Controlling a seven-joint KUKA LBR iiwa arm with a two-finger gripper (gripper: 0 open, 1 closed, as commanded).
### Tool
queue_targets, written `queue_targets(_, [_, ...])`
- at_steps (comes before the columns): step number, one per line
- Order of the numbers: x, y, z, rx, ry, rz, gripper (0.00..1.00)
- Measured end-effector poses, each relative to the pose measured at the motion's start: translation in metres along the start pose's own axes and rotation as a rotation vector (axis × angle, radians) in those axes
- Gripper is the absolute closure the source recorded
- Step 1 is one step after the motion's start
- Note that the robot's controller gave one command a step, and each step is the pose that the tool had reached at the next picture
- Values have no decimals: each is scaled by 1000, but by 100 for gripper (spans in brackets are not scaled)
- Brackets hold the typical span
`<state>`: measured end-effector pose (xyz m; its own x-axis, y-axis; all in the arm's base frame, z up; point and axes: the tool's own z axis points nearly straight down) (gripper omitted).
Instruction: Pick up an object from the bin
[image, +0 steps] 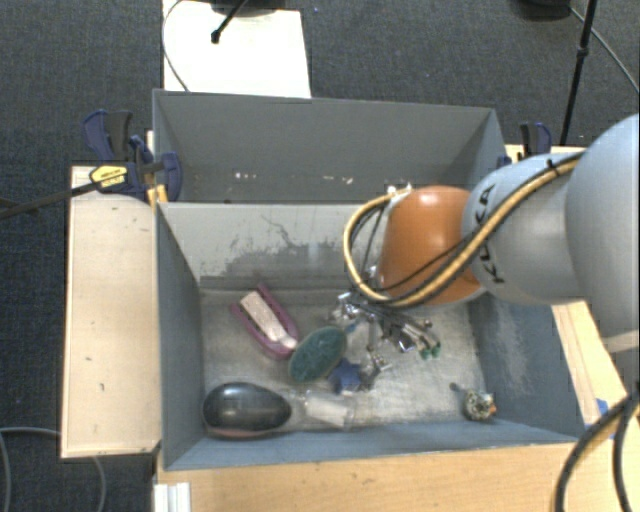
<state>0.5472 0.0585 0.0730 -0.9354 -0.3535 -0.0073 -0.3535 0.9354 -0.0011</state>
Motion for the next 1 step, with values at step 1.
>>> queue_targets(1, [-1,-2,-1,1,-4,2,100])
